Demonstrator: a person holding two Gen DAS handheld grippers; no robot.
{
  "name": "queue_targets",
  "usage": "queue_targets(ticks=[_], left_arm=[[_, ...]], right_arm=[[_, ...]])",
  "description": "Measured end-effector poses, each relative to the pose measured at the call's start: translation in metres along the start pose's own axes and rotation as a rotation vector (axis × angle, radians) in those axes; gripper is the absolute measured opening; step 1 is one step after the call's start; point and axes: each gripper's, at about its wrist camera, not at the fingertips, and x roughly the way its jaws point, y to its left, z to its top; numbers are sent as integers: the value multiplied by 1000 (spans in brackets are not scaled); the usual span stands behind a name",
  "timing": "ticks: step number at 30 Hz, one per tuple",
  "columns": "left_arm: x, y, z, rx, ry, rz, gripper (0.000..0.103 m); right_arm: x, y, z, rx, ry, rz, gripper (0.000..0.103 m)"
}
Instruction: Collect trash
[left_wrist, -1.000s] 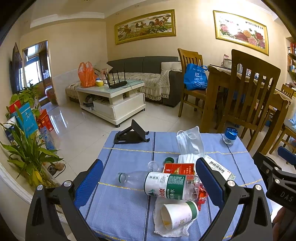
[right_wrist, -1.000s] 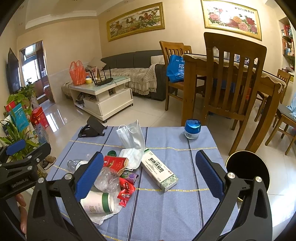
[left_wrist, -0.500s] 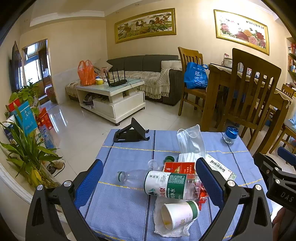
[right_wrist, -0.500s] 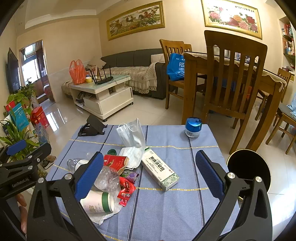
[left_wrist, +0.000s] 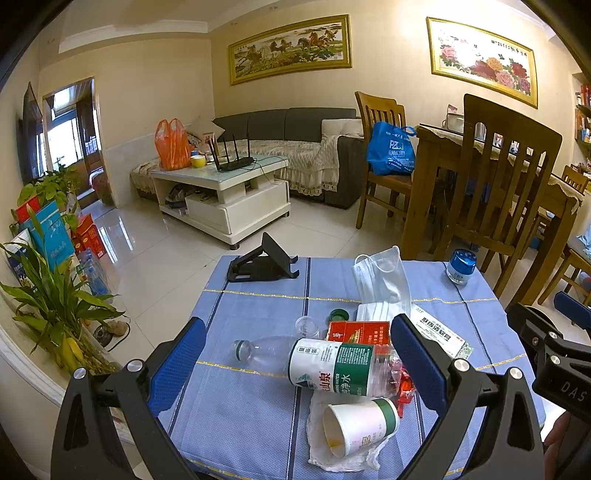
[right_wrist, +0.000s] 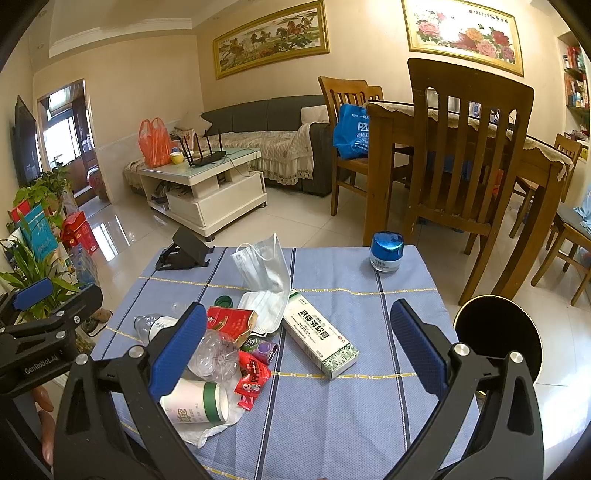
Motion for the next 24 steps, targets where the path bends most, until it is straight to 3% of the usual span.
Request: queue_targets(ticks=[24], left_arm=[[9,13,-11,-19,17,-19,97]], right_arm=[[5,12,-5,-22,11,-10,98]])
